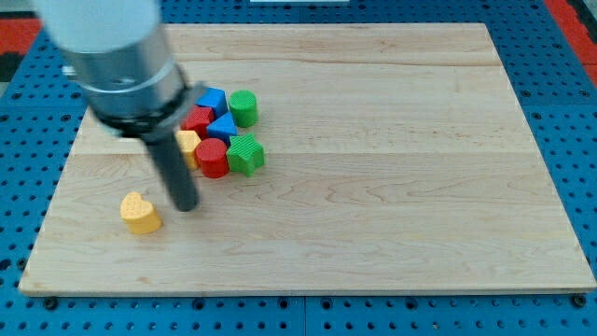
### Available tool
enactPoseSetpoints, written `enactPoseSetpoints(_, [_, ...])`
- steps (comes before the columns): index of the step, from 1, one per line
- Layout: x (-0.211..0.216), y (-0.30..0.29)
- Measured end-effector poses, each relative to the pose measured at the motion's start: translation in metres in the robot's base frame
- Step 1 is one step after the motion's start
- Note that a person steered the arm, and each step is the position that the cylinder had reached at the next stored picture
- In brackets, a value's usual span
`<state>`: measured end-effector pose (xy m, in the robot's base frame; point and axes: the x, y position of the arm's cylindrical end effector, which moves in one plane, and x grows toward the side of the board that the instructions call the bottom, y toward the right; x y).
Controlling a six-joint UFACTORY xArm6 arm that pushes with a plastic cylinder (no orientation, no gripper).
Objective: Push the green circle into the triangle
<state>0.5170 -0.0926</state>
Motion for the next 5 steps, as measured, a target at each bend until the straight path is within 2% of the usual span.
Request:
enactPoseSetpoints(1, [-0.047,0.093])
enactPoseSetpoints(2, [-0.139,0.089])
enactPoseSetpoints(3, [-0.200,0.054])
enactPoseSetpoints(4, [-0.201,0.037])
enactPoseSetpoints(5, [-0.170,0.006])
